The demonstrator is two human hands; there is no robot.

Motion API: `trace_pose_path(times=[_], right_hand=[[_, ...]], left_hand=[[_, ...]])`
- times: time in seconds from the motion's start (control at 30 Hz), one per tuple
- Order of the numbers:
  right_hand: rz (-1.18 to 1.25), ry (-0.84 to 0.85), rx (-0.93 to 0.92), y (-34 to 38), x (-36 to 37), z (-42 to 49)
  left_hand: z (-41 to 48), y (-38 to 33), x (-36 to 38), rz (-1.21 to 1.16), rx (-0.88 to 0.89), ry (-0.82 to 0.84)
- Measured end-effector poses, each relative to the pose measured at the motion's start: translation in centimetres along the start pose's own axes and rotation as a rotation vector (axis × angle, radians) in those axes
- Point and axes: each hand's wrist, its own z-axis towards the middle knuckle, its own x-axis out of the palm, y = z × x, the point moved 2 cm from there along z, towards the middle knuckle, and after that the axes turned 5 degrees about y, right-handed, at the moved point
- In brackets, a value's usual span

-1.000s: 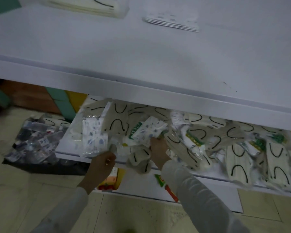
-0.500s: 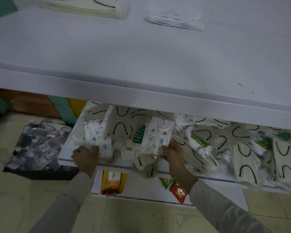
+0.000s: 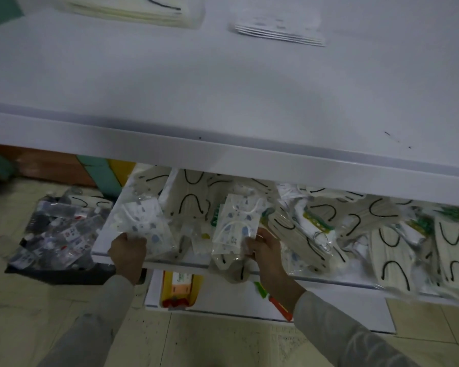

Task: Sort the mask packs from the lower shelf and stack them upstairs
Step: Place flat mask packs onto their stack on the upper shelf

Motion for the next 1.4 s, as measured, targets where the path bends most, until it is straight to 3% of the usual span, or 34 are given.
trace_pose_path(times=[0.1, 0.2, 0.3, 0.43, 0.57, 0.7, 0.77, 0.9, 1.13, 1.3, 1.4], right_hand=[[-0.007, 0.027, 0.005, 0.4, 1.4, -0.6], [0.034, 0.113, 0.007, 1.1, 3.1, -1.3], [0.035, 0.266, 0.006, 2.0, 5.0, -2.8], [-0.168, 0.372, -0.060, 2.4, 6.5, -4.3], [-0.516, 0.351, -0.288, 4.3, 5.2, -6.2], [-0.674, 0.210, -0.483, 6.6, 0.8, -7.9], [-0.521, 0.128, -0.419, 8.4, -2.3, -9.5], [-0.135, 0.253, -0.235, 10.6, -7.8, -13.1], [-0.188, 0.191, -0.445, 17.1, -18.2, -18.0], [-0.425, 0.279, -0.589, 22.7, -23.9, -21.3], [-0.583, 0.294, -0.729, 26.7, -24.8, -22.0]], left_hand=[[-1.3, -0.3, -0.9, -0.108, 0.044, -0.038], [-3.4, -0.4, -2.3, -0.383, 0.144, 0.022], [-7.0, -1.1, -3.5, -0.564, 0.224, 0.128], [-12.3, -3.5, -2.5, -0.719, 0.237, 0.312], [-15.1, -5.9, 0.0, -0.837, 0.150, 0.346], [-18.4, -7.9, 1.9, -0.857, 0.165, 0.358], [-20.8, -9.5, 2.7, -0.942, 0.158, 0.361], [-27.3, -12.7, 5.2, -1.102, 0.132, 0.494], [-35.6, -16.7, 6.2, -1.160, 0.128, 0.700], [-39.6, -18.5, 2.4, -0.981, 0.409, 0.897], [-41.2, -21.8, 0.5, -0.774, 0.563, 0.813]])
